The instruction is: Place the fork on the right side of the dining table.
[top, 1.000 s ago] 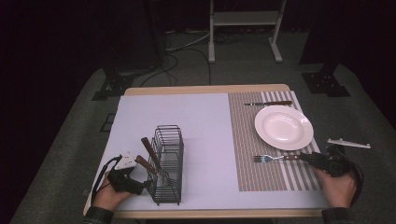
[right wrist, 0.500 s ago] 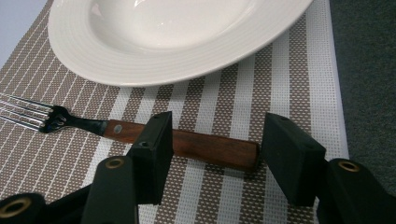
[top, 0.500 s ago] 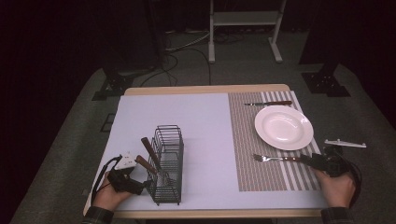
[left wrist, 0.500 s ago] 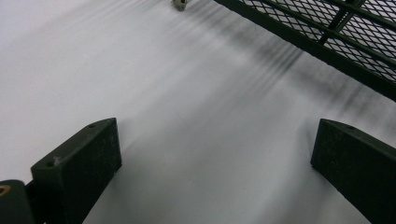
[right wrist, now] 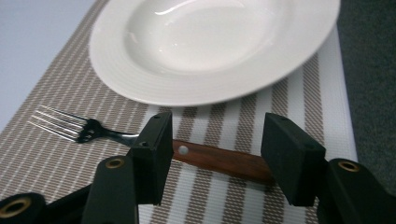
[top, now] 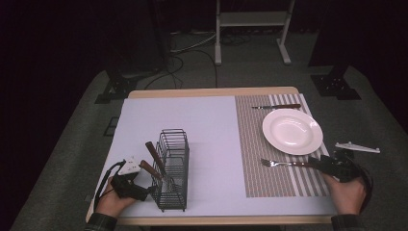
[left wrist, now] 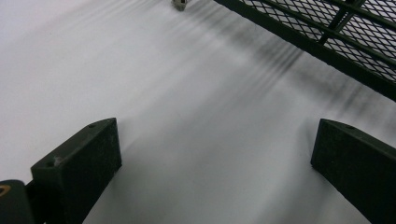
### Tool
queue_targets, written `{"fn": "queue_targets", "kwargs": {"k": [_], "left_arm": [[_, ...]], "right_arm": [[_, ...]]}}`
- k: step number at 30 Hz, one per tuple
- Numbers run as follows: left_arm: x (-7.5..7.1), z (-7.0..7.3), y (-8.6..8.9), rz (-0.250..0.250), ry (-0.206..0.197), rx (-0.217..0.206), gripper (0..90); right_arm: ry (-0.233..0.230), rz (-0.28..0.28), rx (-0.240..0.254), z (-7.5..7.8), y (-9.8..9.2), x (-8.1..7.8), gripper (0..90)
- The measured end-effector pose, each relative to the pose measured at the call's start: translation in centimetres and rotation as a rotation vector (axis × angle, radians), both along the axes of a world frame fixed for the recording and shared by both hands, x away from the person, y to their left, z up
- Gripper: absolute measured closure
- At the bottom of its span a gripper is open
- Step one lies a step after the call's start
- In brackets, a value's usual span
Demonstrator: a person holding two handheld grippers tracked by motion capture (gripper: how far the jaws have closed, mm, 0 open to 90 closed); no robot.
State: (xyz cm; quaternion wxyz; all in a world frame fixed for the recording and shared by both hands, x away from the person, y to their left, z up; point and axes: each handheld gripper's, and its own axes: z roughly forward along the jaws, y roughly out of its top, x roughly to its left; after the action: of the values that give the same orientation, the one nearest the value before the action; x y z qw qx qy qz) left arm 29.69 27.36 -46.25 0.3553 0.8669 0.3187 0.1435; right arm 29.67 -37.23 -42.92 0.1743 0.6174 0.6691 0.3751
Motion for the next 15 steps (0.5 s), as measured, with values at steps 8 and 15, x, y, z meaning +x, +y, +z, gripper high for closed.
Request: {"fn": "queue_targets", "kwargs": {"k": [8, 15], "left_arm": [[0.0, 0.0, 0.0, 0.000, 0.000, 0.000, 0.0], [0.0, 0.0, 0.0, 0.000, 0.001, -0.001, 0.0]], "right_arm": [[-0.063, 0.059, -0.009, 1.1, 1.7, -0.3, 42.9], [-0.105, 0.132, 0.004, 1.7, 3.2, -0.3, 41.9]]}}
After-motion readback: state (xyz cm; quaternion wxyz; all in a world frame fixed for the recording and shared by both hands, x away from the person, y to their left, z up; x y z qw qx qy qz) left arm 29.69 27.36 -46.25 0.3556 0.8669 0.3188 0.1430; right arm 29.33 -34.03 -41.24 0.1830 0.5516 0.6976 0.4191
